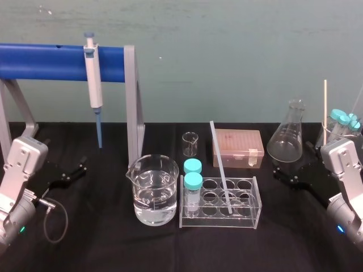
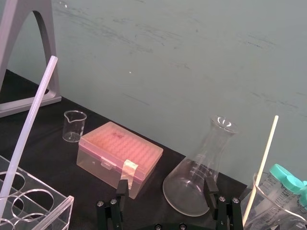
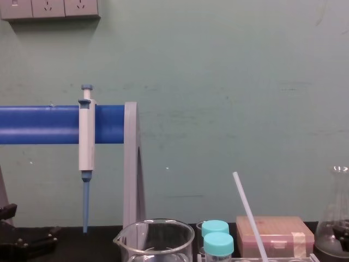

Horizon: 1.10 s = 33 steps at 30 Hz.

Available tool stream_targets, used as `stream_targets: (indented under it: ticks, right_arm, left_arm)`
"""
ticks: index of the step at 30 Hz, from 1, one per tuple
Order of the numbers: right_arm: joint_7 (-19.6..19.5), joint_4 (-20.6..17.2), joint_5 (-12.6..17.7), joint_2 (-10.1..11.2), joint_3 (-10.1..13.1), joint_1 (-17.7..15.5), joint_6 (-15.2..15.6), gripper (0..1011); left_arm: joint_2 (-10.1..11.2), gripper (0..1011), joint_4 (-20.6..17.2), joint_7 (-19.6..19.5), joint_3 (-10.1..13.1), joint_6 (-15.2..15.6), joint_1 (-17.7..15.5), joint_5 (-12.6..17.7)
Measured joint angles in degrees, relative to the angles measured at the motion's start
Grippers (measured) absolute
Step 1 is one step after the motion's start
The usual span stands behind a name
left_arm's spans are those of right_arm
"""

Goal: Pick up the stirring rod with one hand, then place it down.

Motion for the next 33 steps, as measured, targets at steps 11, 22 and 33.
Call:
stream_targets:
  ticks: [11,22,33]
  right_arm:
    - [0.00,0.00,0.00,0.00,0.00,0.00,-0.01,1003]
    - [0.01,0.00,0.00,0.01,0.00,0.00,0.00,1003]
    - [0.01,0.00,0.00,0.01,0.00,0.00,0.00,1003]
  left_arm:
    - [0.00,1000,0.00,0.00,0.00,0.00,0.00,0.00]
    - [0.00,1000,0.00,0.00,0.00,0.00,0.00,0.00]
    - [0.00,1000,0.00,0.00,0.00,0.00,0.00,0.00]
